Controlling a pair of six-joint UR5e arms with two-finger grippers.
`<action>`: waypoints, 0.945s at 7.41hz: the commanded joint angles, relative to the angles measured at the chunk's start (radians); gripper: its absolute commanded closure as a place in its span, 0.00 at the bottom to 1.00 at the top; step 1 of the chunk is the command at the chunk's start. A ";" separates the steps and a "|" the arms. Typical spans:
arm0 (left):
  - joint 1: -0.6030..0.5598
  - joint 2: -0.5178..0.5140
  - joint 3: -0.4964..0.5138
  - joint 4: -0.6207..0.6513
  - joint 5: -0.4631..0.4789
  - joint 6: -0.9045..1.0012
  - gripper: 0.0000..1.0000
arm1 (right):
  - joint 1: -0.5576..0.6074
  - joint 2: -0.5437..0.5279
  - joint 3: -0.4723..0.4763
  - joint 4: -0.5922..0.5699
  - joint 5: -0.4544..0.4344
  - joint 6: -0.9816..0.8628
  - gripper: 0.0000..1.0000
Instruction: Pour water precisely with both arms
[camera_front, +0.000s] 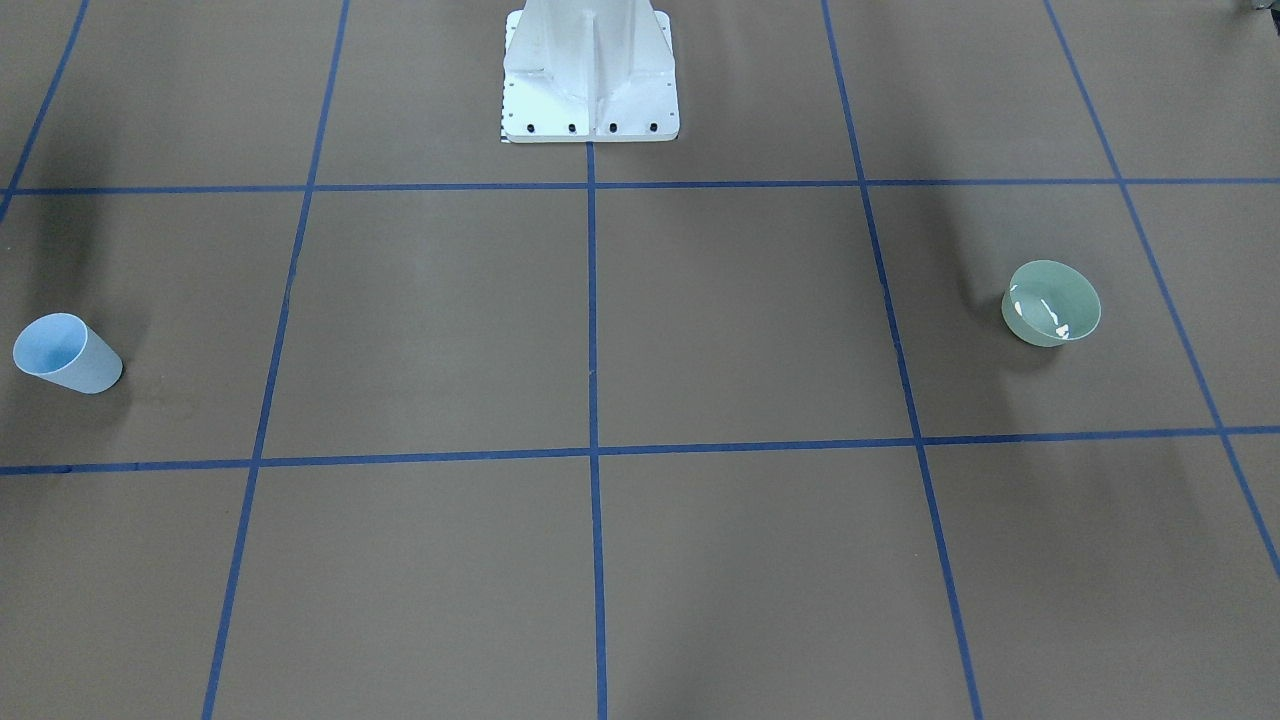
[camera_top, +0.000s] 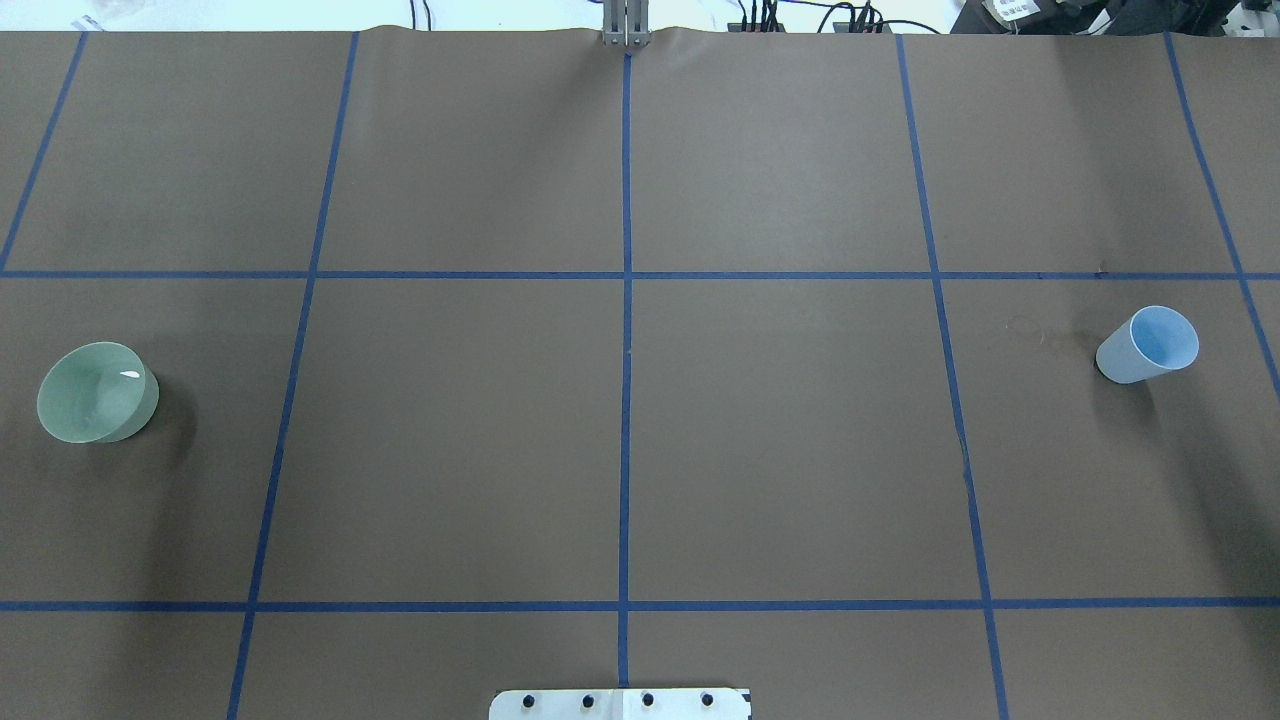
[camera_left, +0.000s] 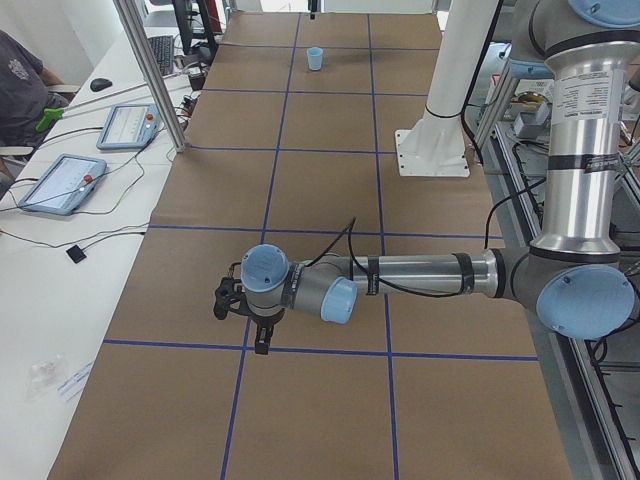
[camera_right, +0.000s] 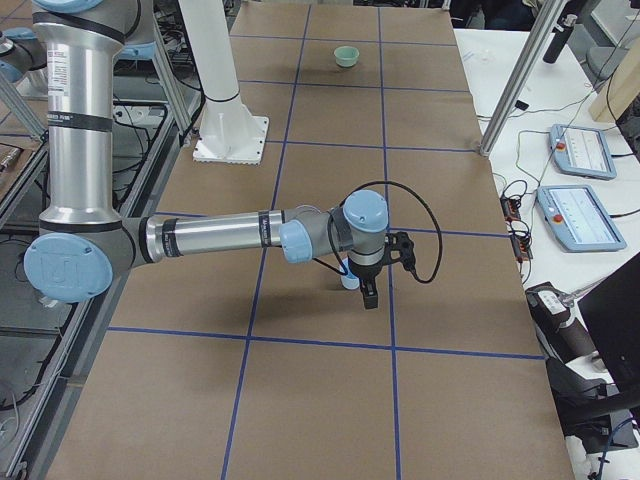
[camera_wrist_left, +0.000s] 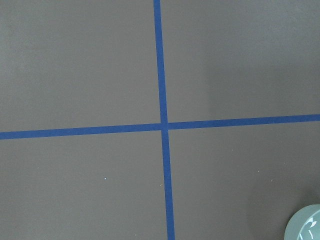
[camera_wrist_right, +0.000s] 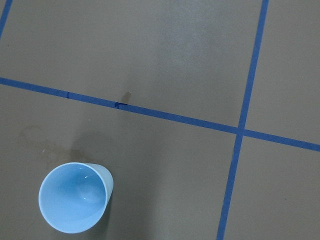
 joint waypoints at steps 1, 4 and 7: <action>-0.005 -0.035 -0.018 0.112 0.000 -0.010 0.00 | 0.020 0.125 -0.112 -0.095 0.007 -0.002 0.00; 0.004 -0.078 -0.087 0.224 0.029 -0.039 0.00 | 0.020 0.124 -0.105 -0.121 0.010 0.003 0.00; 0.006 -0.060 -0.096 0.217 0.057 -0.033 0.00 | 0.022 0.101 -0.091 -0.122 -0.001 0.018 0.00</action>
